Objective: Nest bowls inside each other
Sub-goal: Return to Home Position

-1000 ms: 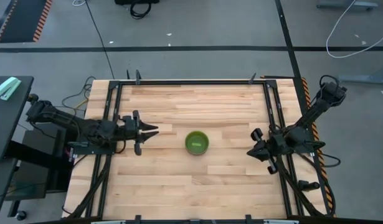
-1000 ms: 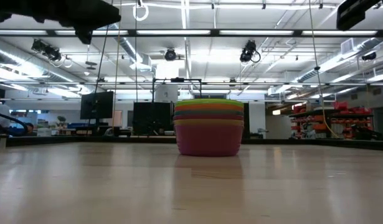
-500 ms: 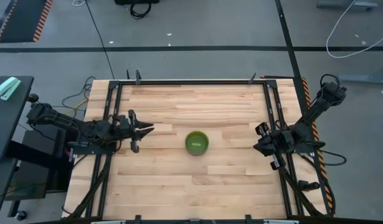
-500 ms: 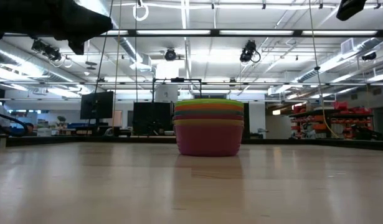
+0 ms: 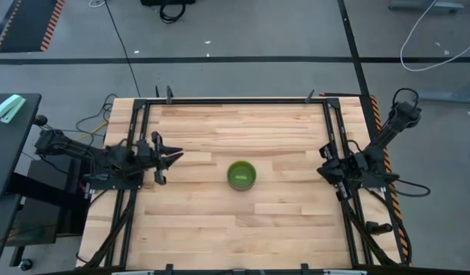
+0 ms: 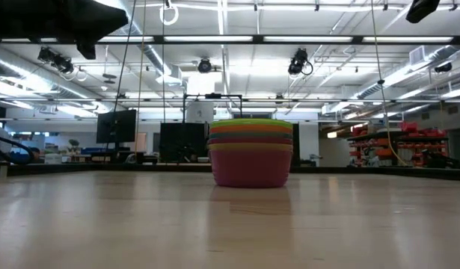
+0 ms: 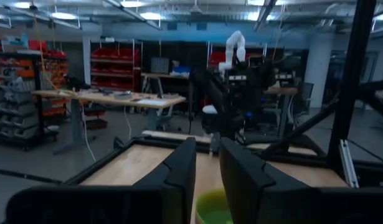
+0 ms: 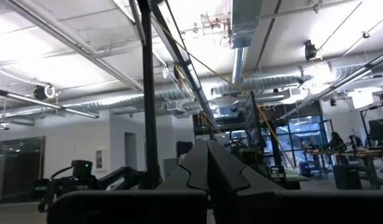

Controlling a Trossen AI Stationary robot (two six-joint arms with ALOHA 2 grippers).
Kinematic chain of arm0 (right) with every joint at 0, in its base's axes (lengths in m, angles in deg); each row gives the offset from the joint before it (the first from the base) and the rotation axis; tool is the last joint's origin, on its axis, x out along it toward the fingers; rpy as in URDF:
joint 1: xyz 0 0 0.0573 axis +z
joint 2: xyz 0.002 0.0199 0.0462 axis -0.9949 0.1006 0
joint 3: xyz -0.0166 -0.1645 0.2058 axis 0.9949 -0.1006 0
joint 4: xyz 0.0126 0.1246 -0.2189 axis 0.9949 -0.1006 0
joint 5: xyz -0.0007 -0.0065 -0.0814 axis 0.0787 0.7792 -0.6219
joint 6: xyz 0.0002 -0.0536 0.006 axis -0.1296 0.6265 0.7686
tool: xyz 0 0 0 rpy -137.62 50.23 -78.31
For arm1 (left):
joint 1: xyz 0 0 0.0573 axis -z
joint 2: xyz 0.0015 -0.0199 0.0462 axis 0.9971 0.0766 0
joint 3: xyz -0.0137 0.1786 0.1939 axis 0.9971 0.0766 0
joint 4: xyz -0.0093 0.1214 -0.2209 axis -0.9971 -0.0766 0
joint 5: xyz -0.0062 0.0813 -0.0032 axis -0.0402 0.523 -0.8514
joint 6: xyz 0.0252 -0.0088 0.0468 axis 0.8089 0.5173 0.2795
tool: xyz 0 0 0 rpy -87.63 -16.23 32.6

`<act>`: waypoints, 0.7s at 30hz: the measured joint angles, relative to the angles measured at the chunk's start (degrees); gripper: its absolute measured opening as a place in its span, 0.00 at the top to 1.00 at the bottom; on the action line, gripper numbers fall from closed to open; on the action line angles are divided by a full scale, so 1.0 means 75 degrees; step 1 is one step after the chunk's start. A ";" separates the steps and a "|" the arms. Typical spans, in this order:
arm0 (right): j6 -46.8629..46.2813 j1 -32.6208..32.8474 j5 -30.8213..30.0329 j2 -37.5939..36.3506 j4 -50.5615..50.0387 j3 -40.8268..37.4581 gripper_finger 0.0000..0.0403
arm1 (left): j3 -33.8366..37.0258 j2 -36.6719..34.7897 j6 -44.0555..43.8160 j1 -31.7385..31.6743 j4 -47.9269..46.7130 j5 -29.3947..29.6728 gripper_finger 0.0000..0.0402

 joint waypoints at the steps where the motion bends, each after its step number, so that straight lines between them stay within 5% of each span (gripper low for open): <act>1: 0.0000 0.0002 0.0002 -0.0192 -0.0191 0.0000 0.99 | 0.0000 -0.0090 0.0057 0.0000 -0.0003 0.0000 0.81; 21: -0.0401 0.0016 0.0002 -0.3731 -0.3893 0.0000 0.98 | 0.0000 -0.1950 0.0587 0.0023 -0.0533 -0.0003 0.82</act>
